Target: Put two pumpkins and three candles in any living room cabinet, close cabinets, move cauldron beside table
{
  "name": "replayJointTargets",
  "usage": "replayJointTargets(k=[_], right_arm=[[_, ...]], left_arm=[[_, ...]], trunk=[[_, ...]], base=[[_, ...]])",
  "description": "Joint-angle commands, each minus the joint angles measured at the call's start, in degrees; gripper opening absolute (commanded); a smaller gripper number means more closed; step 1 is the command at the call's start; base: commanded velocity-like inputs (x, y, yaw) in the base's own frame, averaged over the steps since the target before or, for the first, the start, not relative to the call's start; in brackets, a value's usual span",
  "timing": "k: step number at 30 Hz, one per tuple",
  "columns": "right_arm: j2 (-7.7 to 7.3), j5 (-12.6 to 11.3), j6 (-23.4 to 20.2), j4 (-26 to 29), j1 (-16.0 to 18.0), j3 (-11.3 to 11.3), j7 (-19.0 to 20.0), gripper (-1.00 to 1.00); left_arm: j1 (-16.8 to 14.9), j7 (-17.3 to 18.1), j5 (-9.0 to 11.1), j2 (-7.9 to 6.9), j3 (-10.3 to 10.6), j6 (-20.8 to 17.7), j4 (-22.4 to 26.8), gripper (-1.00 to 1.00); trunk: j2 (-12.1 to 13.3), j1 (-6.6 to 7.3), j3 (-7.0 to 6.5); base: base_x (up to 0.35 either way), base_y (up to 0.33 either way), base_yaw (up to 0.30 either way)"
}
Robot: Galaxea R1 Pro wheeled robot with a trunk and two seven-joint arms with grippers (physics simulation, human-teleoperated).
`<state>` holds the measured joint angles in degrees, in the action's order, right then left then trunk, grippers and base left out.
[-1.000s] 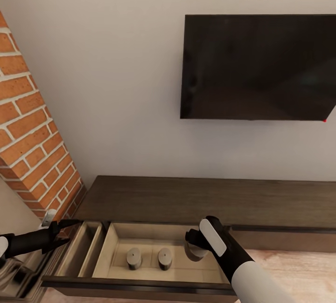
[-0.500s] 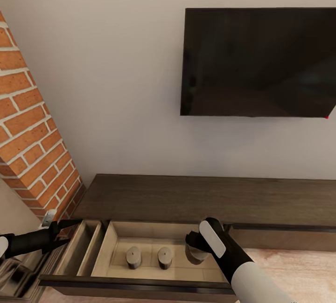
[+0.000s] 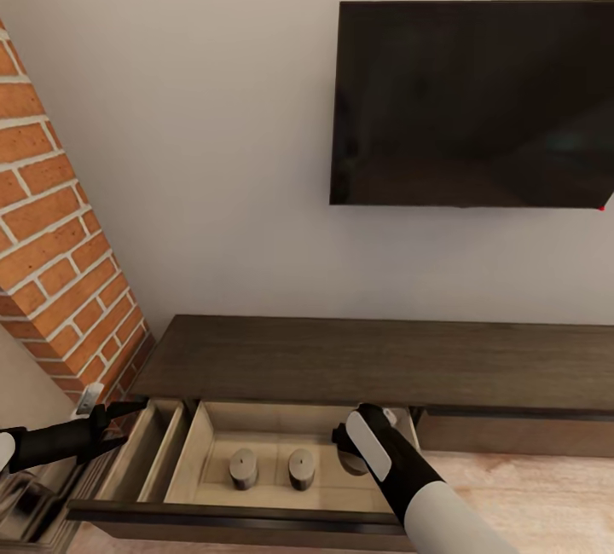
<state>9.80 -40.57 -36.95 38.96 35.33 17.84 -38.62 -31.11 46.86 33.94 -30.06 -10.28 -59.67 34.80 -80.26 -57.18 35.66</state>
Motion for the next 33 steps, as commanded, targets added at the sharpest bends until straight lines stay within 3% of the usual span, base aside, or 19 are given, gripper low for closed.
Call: replayJointTargets(k=[1, 33], right_arm=[[0.03, -0.03, 0.09, 0.00, 0.00, 0.00, -0.05, -1.00], [0.20, 0.14, 0.12, -0.81, 0.00, -0.04, -0.05, -1.00]], left_arm=[[0.00, 0.00, 0.02, 0.00, 0.00, -0.01, 0.00, 1.00], [0.00, -0.01, -0.10, 0.06, 0.00, -0.01, 0.00, 1.00]], trunk=[[-0.42, -0.23, 0.18], [-13.25, -7.25, 5.93]], base=[[0.000, 0.000, 0.000], [0.000, 0.000, 0.000]])
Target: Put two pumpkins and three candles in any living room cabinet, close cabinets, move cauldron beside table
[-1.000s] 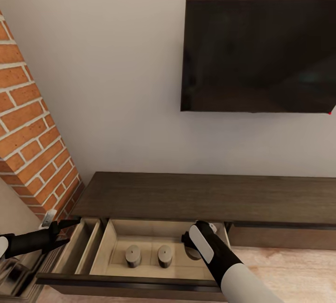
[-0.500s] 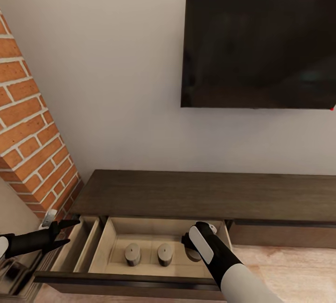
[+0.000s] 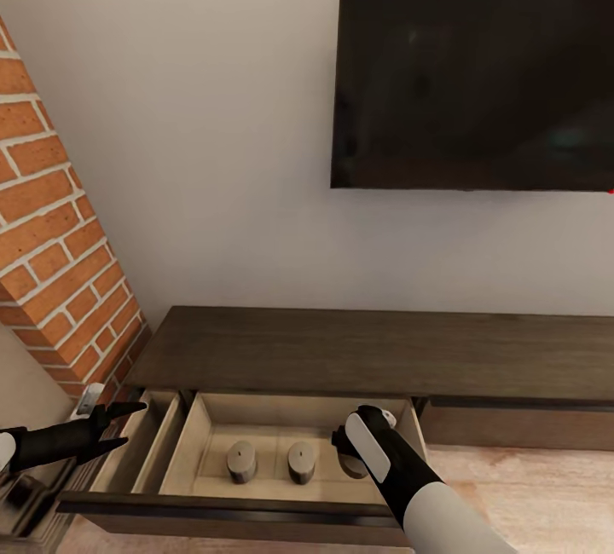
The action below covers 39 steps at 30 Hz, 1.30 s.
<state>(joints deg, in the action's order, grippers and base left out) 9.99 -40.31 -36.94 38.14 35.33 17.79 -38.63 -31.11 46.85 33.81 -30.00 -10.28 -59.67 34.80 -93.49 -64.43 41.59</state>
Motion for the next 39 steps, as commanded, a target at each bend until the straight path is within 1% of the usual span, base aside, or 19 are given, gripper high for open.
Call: replayJointTargets(k=[1, 6, 13, 18, 20, 21, 23, 24, 26, 27, 31, 39], right_arm=[[0.00, -0.12, 0.11, 0.00, 0.00, 0.00, -0.05, -1.00], [0.00, -0.12, 0.19, 0.00, 0.00, 0.01, -0.05, -1.00], [0.00, -0.12, 1.53, 0.00, 0.00, 0.04, -0.05, -1.00], [0.00, -0.12, 1.74, 0.00, 0.01, -0.03, -0.05, -1.00], [0.00, -0.12, 1.76, 0.00, 0.01, 0.00, -0.05, -1.00], [0.00, -0.12, 1.75, 0.00, 0.01, 0.00, -0.05, -1.00], [0.00, -0.12, 1.74, 0.00, 0.01, 0.00, -0.05, -1.00], [0.00, -0.12, 1.75, 0.00, 0.00, -0.01, -0.05, -1.00], [0.00, -0.12, 1.77, 0.00, 0.00, -0.02, -0.05, -1.00], [0.00, -0.12, 1.78, 0.00, 0.00, -0.02, -0.05, -1.00], [0.00, -0.12, 1.78, 0.00, 0.00, 0.00, -0.05, -1.00], [0.00, -0.12, 1.80, -0.02, 0.01, -0.01, -0.05, -1.00]], left_arm=[[0.00, 0.02, 0.03, -0.01, 0.00, -0.01, 0.00, 1.00], [0.00, 0.01, 0.03, 0.03, 0.02, -0.01, 0.00, 1.00], [0.00, 0.00, 0.09, 0.03, 0.08, -0.01, 0.00, 1.00], [0.00, 0.36, 0.49, -0.02, 0.09, -0.01, 0.00, 1.00], [0.00, 1.23, 0.59, -0.04, 0.12, -0.02, 0.00, 1.00], [0.00, 2.31, 0.58, -0.04, 0.19, -0.05, 0.00, 1.00], [-0.02, 5.54, 0.33, -0.05, 0.41, -0.08, 0.04, 1.00], [-0.05, 6.51, 0.29, -0.05, 0.45, -0.06, 0.05, 1.00], [-0.14, 10.81, 0.12, -0.06, 0.58, -0.03, 0.13, 1.00], [-0.16, 12.39, 0.07, -0.06, 0.64, -0.02, 0.15, 1.00], [-0.18, 13.78, 0.07, -0.06, 0.69, -0.01, 0.17, 1.00], [-0.18, 14.14, 0.11, -0.06, 0.70, -0.01, 0.18, 1.00]], trunk=[[-0.42, -0.23, 0.18], [-2.42, -1.32, 1.08], [-5.23, -2.86, 2.34], [-7.23, -3.96, 3.24], [-8.04, -4.40, 3.59], [-8.44, -4.62, 3.77], [-9.24, -5.06, 4.13], [-9.64, -5.28, 4.31], [-10.44, -5.72, 4.67], [-10.84, -5.94, 4.85], [-12.45, -6.81, 5.57], [-15.66, -8.57, 7.01]], base=[[0.000, 0.000, 0.000], [0.000, 0.000, 0.000], [0.000, 0.000, 0.000], [0.000, 0.000, 0.000], [0.000, 0.000, 0.000], [0.000, 0.000, 0.000], [0.000, 0.000, 0.000], [0.000, 0.000, 0.000], [0.000, 0.000, 0.000], [0.000, 0.000, 0.000], [0.000, 0.000, 0.000], [0.000, 0.000, 0.000]])
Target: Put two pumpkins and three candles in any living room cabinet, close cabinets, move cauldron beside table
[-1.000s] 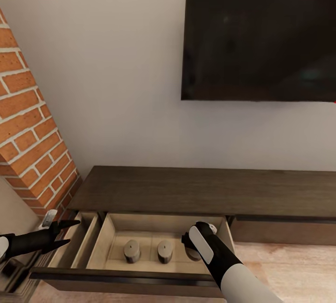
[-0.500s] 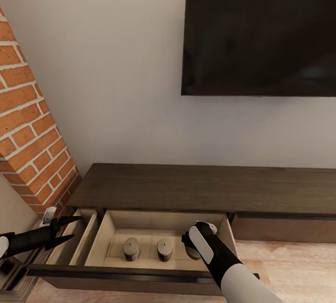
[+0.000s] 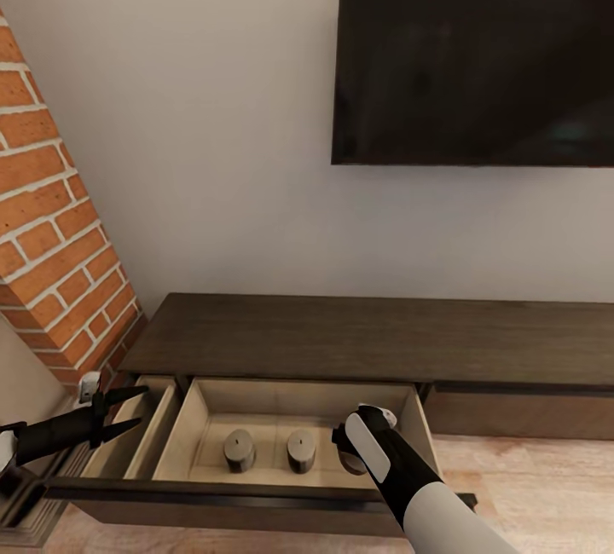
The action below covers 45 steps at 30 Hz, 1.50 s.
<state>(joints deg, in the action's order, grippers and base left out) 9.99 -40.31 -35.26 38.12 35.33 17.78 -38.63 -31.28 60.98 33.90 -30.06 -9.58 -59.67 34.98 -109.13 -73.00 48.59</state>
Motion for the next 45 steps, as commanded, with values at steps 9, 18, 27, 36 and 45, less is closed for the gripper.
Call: replayJointTargets(k=[9, 18, 27, 36, 45], right_arm=[[0.00, -0.12, 0.81, -0.06, 0.00, 0.03, -0.04, -1.00], [0.00, -0.12, 0.90, -0.07, 0.00, 0.06, -0.04, -1.00], [0.00, -0.18, 0.93, -3.86, 1.77, -0.01, -0.04, -1.00], [0.00, -0.10, 2.32, -6.72, 2.71, -0.03, 0.09, -1.00], [0.00, -0.02, 3.34, -6.91, 2.73, 0.05, 3.53, -1.00]], left_arm=[[0.00, 0.01, -0.02, 0.00, 0.00, 0.03, 0.00, 1.00], [0.00, -0.07, -0.06, 0.01, 0.08, 0.14, 0.24, 1.00], [0.00, -0.06, -0.06, 0.00, 0.00, 0.14, 0.26, 1.00], [0.00, -0.08, -0.11, 0.00, 0.00, 0.16, 0.25, 1.00], [0.00, -0.08, -0.06, 0.00, 0.00, 0.16, 0.24, 1.00]], trunk=[[-0.82, -0.44, 0.36], [-0.82, -0.44, 0.36], [-2.82, -1.54, 1.26], [-6.43, -3.52, 2.88], [-10.04, -5.50, 4.49]], base=[[0.003, 0.000, 0.000], [0.182, 0.000, 0.000], [0.017, 0.000, 0.000], [0.000, 0.000, 0.000], [0.000, 0.000, 0.000]])
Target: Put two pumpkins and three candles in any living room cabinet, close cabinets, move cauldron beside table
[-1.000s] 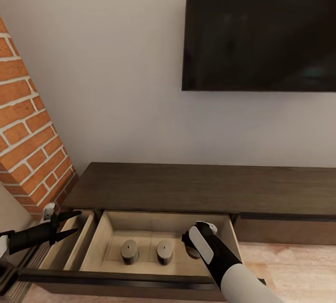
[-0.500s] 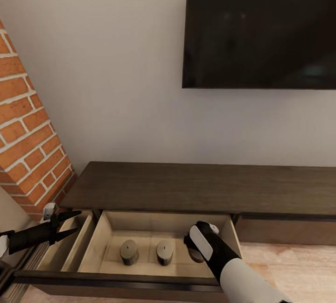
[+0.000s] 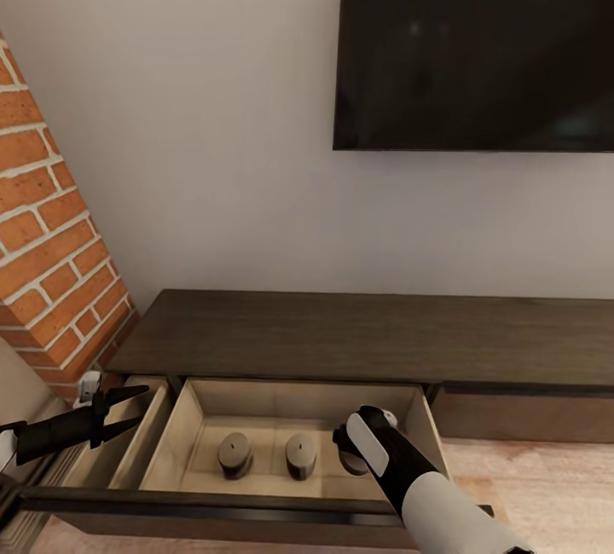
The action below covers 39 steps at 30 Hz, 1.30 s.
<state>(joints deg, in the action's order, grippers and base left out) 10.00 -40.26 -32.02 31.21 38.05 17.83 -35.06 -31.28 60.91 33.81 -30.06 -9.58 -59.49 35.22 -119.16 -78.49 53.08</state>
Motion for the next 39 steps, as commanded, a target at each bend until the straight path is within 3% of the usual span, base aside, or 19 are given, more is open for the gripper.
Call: replayJointTargets(k=[1, 5, 9, 19, 36, 39], right_arm=[[0.00, -0.07, 0.10, 0.00, 0.01, 0.01, 0.04, -1.00], [0.00, -0.08, 0.12, -0.01, 0.01, 0.01, 0.15, -1.00], [0.00, -0.08, 0.18, -0.01, 0.01, 0.01, 0.17, -1.00], [0.00, -0.07, 0.20, -0.01, 0.01, 0.01, 0.17, -1.00], [0.00, -0.08, 0.14, -0.08, 0.01, 0.01, 0.17, -1.00], [0.00, -0.08, 0.12, -0.09, 0.01, 0.01, 0.17, -1.00]], left_arm=[[0.00, 0.00, 0.03, 0.00, 0.00, -0.01, 0.01, 1.00], [0.00, 0.02, 0.03, 0.00, 0.00, -0.01, -0.01, 1.00], [0.00, 0.00, 0.03, 0.00, 0.00, -0.01, 0.02, 1.00], [0.00, 0.01, 0.03, 0.00, 0.00, -0.01, -0.02, 1.00], [0.00, 0.09, 0.08, 0.03, 0.04, -0.07, 0.01, 1.00], [0.00, 0.09, 0.04, 0.01, -0.02, -0.09, 0.02, 1.00]], trunk=[[-0.42, -0.22, 0.18], [-2.02, -1.10, 0.90], [-2.02, -1.10, 0.90], [-6.03, -3.30, 2.70], [-6.03, -3.30, 2.70], [-7.23, -3.96, 3.23]], base=[[0.000, 0.000, 0.000], [0.000, 0.000, 0.000], [0.000, 0.000, 0.000], [0.000, 0.000, 0.000], [0.054, 0.005, 0.000], [0.008, 0.001, 0.000]])
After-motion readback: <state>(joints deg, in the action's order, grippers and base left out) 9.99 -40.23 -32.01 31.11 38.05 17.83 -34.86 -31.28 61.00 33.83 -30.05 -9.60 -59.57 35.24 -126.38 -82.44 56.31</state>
